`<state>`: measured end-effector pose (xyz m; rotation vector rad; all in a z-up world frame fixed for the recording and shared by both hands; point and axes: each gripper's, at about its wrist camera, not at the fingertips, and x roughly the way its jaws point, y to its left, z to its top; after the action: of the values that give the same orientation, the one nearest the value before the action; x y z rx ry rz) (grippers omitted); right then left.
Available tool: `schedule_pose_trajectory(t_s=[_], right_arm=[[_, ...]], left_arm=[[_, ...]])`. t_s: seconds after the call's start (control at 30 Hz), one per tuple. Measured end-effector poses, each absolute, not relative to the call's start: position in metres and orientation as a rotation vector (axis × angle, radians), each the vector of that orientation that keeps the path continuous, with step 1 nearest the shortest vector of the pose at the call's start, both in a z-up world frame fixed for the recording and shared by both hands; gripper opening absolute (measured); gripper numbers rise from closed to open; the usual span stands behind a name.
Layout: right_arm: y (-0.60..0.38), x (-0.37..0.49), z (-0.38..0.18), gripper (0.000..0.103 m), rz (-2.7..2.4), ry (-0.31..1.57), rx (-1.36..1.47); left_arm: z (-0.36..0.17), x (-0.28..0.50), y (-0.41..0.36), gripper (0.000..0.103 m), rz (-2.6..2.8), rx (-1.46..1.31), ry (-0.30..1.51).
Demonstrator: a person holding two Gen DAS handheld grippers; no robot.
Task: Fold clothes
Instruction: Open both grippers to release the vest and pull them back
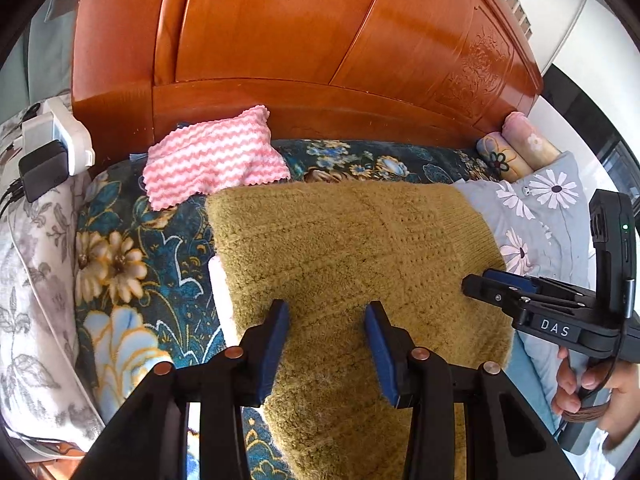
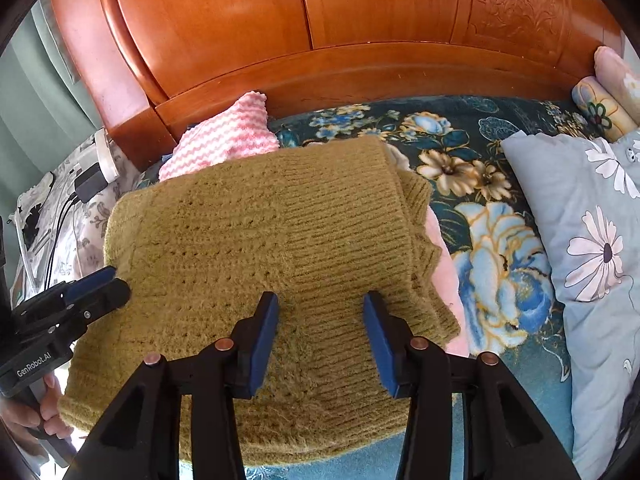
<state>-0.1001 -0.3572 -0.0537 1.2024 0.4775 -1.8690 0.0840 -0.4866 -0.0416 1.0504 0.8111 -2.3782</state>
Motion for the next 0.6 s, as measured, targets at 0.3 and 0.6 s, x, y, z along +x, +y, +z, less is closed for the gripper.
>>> schedule_pose_trajectory(t_s=[0.3, 0.6], right_arm=[[-0.307, -0.042, -0.013, 0.051, -1.944, 0.237, 1.060], [-0.211, 0.020, -0.047, 0.063, -2.006, 0.084, 1.220]], left_arm=[[-0.010, 0.128, -0.427, 0.059, -2.340, 0.989, 0.839], [-0.037, 0.179, -0.350, 0.084, -2.219, 1.041, 0.840]])
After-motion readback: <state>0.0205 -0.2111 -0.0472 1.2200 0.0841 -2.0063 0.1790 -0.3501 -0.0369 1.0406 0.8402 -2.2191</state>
